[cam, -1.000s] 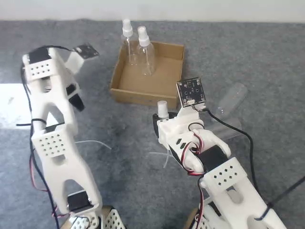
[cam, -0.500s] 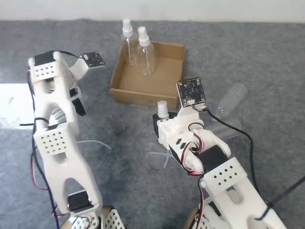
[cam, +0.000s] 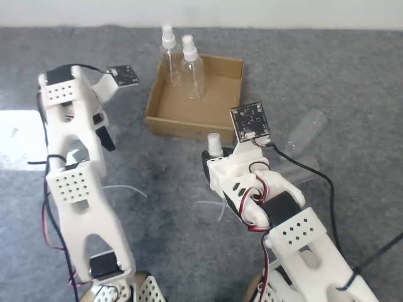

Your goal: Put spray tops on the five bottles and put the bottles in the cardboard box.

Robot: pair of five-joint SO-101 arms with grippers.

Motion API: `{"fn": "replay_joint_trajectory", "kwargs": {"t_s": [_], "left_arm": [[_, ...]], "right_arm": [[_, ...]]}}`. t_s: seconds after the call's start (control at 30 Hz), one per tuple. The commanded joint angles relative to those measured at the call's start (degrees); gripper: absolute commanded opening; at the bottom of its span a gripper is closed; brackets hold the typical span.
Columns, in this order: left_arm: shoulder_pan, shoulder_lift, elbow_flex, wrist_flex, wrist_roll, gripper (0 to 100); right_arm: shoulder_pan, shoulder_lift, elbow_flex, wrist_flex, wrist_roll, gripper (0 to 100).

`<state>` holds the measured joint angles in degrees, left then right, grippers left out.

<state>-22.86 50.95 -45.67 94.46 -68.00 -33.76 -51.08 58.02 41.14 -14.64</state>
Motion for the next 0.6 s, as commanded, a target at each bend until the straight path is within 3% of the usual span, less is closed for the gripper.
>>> {"fn": "replay_joint_trajectory", "kwargs": {"t_s": [0.0,0.57], "left_arm": [[0.7,-0.8,-2.4,-0.6,-0.6,26],[1.5,3.3,-2.5,-0.1,-0.4,22]], "right_arm": [[0.7,-2.8,-0.3,-1.0,1.0,0.6],[0.7,-2.8,0.9,-1.5,1.1,0.6]]}}
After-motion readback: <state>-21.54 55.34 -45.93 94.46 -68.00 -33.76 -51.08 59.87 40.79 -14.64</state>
